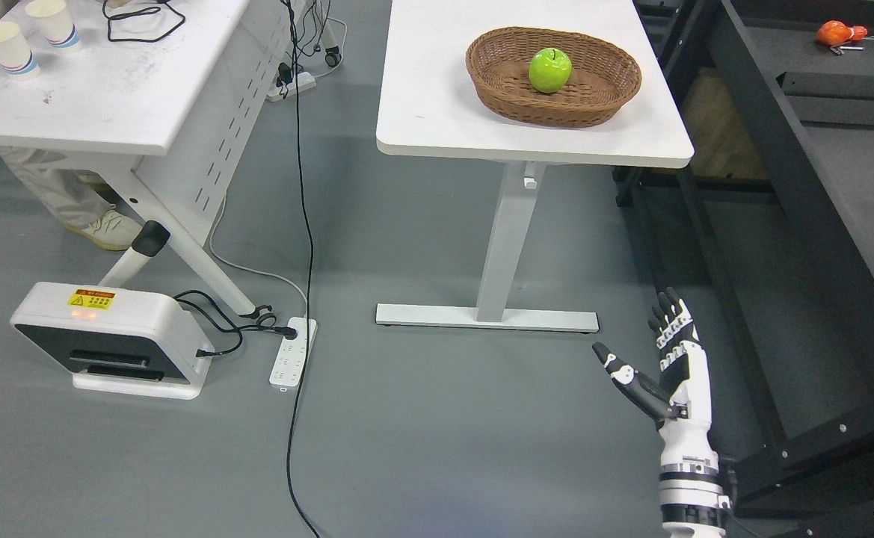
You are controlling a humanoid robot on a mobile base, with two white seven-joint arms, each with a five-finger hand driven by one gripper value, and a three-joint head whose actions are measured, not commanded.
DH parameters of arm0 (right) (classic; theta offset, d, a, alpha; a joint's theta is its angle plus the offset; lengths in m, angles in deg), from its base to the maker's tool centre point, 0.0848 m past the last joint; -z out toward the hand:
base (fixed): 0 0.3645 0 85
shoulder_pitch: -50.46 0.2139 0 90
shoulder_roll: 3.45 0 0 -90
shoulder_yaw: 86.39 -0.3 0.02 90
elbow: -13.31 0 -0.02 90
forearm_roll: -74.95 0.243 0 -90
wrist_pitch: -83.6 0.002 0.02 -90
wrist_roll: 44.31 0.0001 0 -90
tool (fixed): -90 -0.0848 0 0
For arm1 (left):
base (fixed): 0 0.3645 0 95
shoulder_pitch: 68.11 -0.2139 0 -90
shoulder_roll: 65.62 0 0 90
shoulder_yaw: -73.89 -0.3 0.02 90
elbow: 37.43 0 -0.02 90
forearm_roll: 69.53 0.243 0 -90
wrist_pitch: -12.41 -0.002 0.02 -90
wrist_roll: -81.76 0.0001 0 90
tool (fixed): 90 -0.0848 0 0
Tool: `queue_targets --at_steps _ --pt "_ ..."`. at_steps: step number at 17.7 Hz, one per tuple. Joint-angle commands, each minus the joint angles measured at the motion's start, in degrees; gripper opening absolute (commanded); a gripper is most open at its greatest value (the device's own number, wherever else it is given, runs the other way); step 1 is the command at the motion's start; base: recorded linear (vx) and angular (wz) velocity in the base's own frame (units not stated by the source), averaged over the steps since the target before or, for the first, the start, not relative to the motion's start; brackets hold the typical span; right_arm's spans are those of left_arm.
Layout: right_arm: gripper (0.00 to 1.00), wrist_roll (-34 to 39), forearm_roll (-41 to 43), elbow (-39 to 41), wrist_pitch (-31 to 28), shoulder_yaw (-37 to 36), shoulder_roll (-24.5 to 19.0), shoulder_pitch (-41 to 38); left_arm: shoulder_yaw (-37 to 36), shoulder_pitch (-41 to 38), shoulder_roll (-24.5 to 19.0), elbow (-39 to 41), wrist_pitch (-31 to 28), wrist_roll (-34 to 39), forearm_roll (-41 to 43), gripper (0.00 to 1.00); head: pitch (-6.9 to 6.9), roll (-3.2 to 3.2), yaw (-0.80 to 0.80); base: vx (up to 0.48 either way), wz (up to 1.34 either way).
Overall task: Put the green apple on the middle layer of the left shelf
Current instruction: 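Drive toward the table with the wicker basket, right hand raised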
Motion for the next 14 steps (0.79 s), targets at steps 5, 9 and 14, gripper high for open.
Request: queue_targets --at_steps 5,9,14 --pt "1.00 0.0 1.2 0.0 0.1 -1.4 1.0 0.6 0.0 0.0 -1.0 0.0 0.0 0.0 0.0 1.00 0.00 0.00 0.00 0.000 0.00" --pt "1.00 -0.1 1.6 -0.2 0.2 -3.7 1.0 1.1 0.0 0.0 -1.0 0.0 0.0 0.0 0.0 1.00 0.00 0.00 0.00 0.000 0.00" --pt "1.00 -0.3 1.8 -0.2 1.6 -4.5 1.0 1.4 0.0 0.0 -1.0 0.0 0.0 0.0 0.0 1.00 0.00 0.00 0.00 0.000 0.00"
